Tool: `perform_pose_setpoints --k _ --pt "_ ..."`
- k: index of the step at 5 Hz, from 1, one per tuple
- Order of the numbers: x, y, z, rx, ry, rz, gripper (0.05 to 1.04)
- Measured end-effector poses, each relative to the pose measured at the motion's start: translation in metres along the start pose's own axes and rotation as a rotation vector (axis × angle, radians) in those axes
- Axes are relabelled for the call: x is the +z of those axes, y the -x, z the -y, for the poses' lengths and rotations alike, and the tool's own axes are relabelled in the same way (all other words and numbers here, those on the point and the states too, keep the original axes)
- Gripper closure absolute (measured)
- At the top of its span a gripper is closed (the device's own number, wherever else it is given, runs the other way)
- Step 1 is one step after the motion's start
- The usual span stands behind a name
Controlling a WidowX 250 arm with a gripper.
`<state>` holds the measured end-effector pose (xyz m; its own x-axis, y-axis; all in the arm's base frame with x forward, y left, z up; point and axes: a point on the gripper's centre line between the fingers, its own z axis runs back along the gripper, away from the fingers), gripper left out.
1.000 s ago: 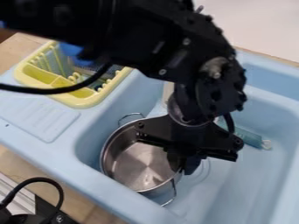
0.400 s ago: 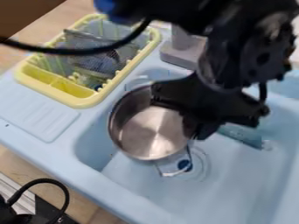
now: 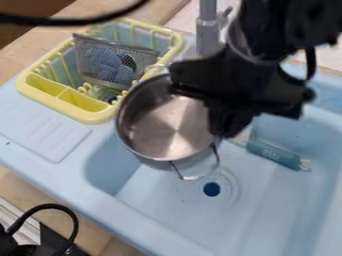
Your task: Moved the silver pot and placed it in the lower right corner outside the sink
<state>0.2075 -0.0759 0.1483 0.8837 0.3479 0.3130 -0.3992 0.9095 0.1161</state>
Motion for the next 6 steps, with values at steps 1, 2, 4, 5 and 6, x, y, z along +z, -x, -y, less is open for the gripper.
perform_pose_setpoints --k 1,2,4,5,6 --pt "0.003 0.000 -0.023 0.042 -0.041 -0.056 1.029" --pt "0.001 0.007 -0.049 0.082 -0.084 -0.083 1.029" --pt "-0.009 -0.004 -0.103 0.179 -0.169 -0.102 1.029" --pt "-0.017 -0.013 -0.115 0.206 -0.158 -0.107 1.029" --pt "-0.031 -0.022 -0.122 0.231 -0.167 -0.132 1.029"
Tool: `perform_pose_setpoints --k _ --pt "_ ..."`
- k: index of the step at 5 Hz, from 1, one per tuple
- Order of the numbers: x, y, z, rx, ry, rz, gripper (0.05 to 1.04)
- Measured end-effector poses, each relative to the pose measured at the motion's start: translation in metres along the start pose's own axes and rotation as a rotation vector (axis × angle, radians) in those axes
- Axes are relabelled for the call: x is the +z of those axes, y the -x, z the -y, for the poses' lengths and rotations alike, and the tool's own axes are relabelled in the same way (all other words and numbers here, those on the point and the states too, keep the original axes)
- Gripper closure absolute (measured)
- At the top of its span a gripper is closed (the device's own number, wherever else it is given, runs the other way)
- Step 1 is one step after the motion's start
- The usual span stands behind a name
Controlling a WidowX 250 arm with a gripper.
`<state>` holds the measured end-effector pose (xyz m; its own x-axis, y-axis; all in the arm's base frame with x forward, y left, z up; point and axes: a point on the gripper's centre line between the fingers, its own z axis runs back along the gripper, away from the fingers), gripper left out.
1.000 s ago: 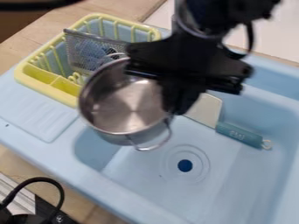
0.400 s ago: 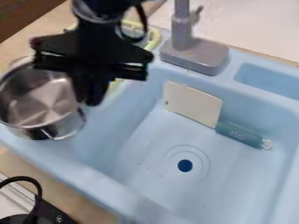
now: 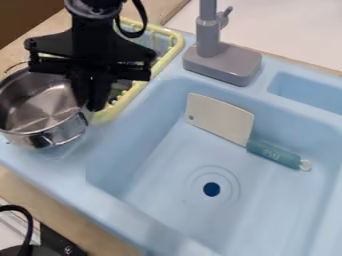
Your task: Moved the silver pot and placed it in the lower right corner outside the sink
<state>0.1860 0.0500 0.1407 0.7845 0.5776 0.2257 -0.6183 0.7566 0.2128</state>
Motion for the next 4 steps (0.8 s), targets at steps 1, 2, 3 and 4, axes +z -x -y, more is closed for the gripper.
perform_pose_setpoints --k 1,2,3,4 --pt "-0.009 -0.008 0.000 0.015 -0.012 -0.018 1.029" --pt "-0.014 -0.011 -0.007 0.047 -0.030 -0.031 1.029" --pt "-0.015 -0.014 -0.010 0.051 -0.030 -0.031 1.014" --pt "-0.015 -0.016 -0.017 0.070 -0.031 -0.031 0.875"
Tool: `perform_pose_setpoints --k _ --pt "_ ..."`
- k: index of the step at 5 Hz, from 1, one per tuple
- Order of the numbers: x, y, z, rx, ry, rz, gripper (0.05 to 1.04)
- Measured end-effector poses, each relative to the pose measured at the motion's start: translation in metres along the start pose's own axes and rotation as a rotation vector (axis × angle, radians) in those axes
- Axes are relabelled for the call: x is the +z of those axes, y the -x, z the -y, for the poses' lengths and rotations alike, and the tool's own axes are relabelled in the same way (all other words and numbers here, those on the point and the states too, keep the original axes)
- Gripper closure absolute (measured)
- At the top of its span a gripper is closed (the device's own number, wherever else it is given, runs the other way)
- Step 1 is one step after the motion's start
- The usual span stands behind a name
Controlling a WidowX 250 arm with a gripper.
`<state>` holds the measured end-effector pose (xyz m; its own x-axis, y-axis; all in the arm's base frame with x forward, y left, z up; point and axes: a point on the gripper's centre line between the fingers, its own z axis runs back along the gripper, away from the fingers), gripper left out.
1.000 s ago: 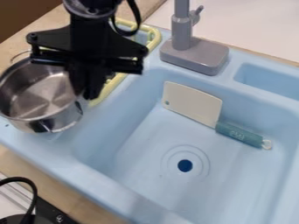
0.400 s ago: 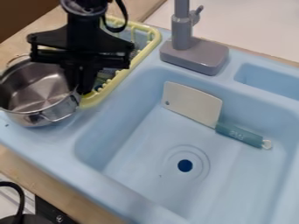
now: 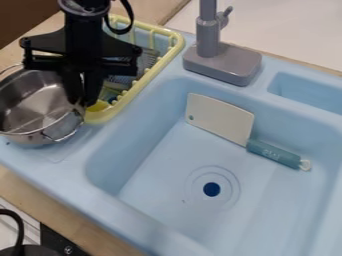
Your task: Moved the silver pot and placed it in the lower right corner outside the sink
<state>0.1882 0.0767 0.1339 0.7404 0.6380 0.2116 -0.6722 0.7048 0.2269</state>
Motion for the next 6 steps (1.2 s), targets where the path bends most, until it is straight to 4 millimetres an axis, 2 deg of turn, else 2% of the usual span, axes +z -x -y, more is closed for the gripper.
perform_pose_setpoints --k 1,2,3,5,6 --pt "-0.002 0.001 -0.008 0.013 0.002 -0.031 0.617" --pt "0.007 -0.004 -0.009 0.035 0.041 0.031 0.318" --pt "0.019 -0.007 -0.008 0.043 0.082 0.065 0.100" --pt "0.036 -0.005 0.001 0.024 0.134 0.148 0.084" --pt "0.046 -0.003 0.016 -0.010 0.194 0.156 0.084"
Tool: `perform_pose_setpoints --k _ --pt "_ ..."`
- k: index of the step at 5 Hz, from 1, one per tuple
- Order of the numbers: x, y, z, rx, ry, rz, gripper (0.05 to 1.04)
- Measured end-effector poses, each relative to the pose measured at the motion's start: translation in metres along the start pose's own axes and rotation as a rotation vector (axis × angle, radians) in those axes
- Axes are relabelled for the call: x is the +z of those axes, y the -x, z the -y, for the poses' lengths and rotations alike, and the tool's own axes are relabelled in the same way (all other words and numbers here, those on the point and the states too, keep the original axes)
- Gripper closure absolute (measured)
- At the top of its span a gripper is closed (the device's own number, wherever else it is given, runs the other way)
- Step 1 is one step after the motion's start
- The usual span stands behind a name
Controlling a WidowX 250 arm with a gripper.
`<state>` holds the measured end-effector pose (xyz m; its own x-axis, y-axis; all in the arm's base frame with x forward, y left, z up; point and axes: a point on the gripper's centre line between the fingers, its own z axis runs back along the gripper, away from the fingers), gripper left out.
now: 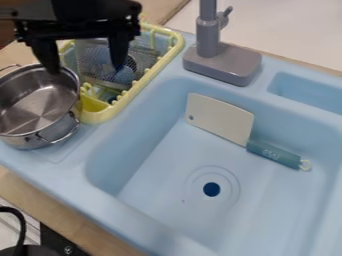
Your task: Moved the silver pot and placed it in the lower right corner outside the sink
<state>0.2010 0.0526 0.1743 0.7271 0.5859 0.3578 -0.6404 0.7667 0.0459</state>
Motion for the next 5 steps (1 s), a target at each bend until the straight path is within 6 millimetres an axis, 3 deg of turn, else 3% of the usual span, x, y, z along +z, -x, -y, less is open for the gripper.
perform_pose_setpoints --k 2,3,5 --pt "0.007 0.034 0.061 -0.264 0.256 -0.041 0.084" --pt "0.010 0.054 0.079 -0.380 0.306 -0.046 0.084" --pt "0.004 0.091 0.090 -0.528 0.289 -0.039 0.084"
